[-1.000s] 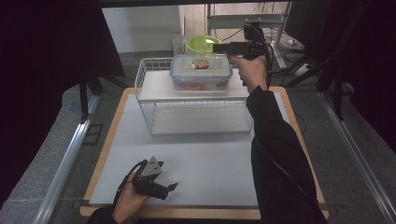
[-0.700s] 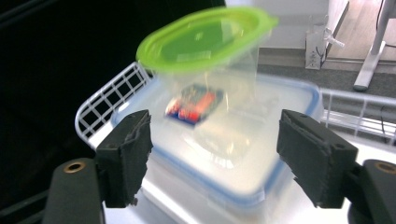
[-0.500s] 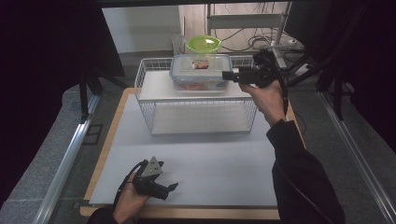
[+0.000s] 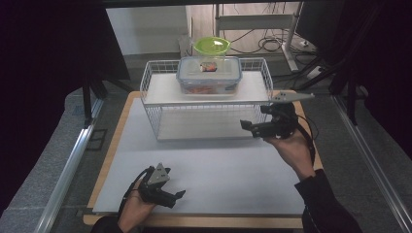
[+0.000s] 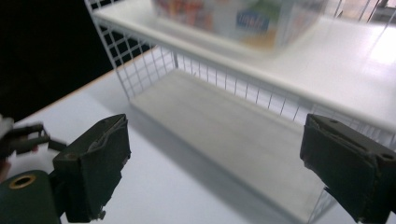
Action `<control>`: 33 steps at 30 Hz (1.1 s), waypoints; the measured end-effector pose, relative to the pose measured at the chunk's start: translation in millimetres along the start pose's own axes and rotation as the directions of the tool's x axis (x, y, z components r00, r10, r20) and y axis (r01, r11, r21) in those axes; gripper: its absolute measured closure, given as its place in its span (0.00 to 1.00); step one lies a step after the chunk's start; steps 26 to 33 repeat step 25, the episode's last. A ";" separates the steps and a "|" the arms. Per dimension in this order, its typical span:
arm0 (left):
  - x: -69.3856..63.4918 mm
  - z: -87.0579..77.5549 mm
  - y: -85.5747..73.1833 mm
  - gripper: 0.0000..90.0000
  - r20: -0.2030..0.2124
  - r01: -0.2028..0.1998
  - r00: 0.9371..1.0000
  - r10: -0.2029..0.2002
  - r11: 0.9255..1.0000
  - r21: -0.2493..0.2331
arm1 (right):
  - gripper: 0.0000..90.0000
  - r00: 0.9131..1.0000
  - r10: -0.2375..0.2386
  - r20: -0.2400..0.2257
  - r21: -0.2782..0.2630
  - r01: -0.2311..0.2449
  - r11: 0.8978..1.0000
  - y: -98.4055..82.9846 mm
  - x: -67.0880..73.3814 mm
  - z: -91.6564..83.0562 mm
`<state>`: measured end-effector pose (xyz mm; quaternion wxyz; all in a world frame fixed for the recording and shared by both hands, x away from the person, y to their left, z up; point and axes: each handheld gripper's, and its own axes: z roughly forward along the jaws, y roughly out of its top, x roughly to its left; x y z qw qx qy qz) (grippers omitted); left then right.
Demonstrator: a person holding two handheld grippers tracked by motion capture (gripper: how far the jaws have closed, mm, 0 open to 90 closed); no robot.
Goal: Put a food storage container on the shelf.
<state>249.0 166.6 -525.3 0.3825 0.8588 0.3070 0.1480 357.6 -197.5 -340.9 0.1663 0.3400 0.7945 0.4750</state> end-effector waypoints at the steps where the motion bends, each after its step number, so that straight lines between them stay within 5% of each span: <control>1: -0.2 0.1 0.0 0.07 -0.001 0.000 1.000 0.000 1.000 0.000 | 0.08 1.000 -0.005 0.001 0.002 0.005 1.000 -8.4 2.4 -1.8; 11: -0.4 0.3 -0.1 0.07 -0.002 -0.004 1.000 0.004 1.000 0.002 | 0.07 0.999 -0.037 0.037 0.036 0.036 0.999 -81.0 13.7 -9.9; 16: -1.0 1.0 -0.4 0.07 0.002 -0.001 1.000 0.001 1.000 0.005 | 0.07 0.999 -0.017 0.048 0.061 0.014 0.998 -125.2 10.9 -6.5; 21: -0.7 1.6 -0.9 0.07 0.004 -0.001 1.000 0.001 1.000 0.008 | 0.07 0.996 -0.022 0.085 0.147 0.010 0.989 -166.3 8.5 3.5; 25: -0.6 1.6 -0.5 0.07 0.003 -0.004 1.000 0.004 1.000 0.005 | 0.06 0.994 -0.054 0.093 0.211 0.033 0.977 -177.3 10.5 10.1; 33: -0.6 1.6 -0.5 0.07 0.003 -0.004 1.000 0.004 1.000 0.005 | 0.06 0.994 -0.054 0.093 0.211 0.033 0.977 -177.3 10.5 10.1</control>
